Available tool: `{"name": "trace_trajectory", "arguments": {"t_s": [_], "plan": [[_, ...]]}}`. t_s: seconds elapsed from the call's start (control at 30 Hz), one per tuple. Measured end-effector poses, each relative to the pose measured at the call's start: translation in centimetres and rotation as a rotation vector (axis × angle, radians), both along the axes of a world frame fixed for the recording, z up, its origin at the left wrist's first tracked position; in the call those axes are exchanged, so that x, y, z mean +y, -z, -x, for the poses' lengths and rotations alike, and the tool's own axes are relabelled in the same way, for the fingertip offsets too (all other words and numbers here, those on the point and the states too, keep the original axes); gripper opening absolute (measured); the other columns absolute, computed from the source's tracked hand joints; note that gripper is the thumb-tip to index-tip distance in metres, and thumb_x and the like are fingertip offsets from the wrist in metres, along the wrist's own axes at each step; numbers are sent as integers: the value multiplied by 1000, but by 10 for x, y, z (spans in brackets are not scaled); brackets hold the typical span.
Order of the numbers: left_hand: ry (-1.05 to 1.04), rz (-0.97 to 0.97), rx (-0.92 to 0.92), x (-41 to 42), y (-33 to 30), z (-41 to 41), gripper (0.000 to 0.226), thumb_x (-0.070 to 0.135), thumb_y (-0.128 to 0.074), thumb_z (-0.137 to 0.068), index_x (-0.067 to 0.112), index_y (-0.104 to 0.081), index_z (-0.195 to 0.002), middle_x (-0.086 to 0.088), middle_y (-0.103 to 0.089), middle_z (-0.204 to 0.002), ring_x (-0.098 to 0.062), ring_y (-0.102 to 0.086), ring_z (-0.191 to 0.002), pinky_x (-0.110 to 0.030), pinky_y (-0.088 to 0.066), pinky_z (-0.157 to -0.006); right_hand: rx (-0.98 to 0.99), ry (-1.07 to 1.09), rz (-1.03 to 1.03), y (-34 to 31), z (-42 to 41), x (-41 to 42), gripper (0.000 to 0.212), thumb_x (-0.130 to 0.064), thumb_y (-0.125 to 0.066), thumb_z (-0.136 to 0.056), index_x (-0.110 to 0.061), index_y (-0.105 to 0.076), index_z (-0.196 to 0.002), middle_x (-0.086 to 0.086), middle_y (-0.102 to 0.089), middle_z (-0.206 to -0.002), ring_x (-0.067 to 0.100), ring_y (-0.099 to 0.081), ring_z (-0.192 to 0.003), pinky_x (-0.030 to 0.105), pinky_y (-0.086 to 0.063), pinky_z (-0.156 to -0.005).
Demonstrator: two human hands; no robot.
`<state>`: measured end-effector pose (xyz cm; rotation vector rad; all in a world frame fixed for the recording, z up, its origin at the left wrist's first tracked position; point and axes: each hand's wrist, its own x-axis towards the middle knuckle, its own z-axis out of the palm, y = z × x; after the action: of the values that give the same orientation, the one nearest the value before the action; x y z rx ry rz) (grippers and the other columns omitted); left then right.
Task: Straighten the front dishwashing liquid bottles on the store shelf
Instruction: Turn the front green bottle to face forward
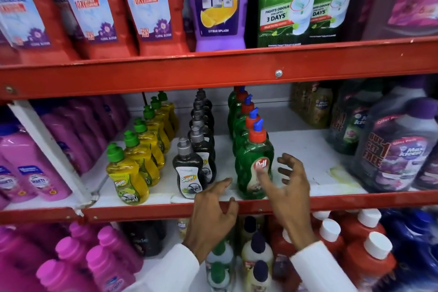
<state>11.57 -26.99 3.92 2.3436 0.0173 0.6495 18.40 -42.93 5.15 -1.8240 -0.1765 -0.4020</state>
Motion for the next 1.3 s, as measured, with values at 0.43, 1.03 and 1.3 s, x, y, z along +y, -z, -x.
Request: {"name": "trace_trajectory", "arguments": {"t_s": [0.43, 1.03, 1.3], "plan": [[-3, 349, 77, -11, -2, -33, 30, 14, -86, -74, 17, -73, -102, 8, -79, -96, -2, -73, -85, -29, -61, -82, 72, -440, 207, 16, -47, -48, 41, -17, -75, -86, -26, -66, -125, -8, -77, -109, 3, -74, -93, 33, -60, -89], [70, 360, 65, -8, -2, -31, 35, 9, -82, -77, 16, -71, -110, 10, -76, -98, 4, -71, -89, -22, -59, -85, 127, -355, 155, 11, -38, -50, 31, -20, -87, -70, -27, -75, -98, -9, -80, -87, 3, -74, -75, 20, -61, -71], [-124, 344, -222, 13, 17, 27, 24, 16, -74, -86, 32, -70, -104, 15, -74, -108, -6, -67, -104, -25, -56, -84, -131, -126, -128, 10, 38, -12, 17, -11, -77, -79, -25, -69, -83, -1, -72, -77, 13, -68, -69, 19, -55, -65]]}}
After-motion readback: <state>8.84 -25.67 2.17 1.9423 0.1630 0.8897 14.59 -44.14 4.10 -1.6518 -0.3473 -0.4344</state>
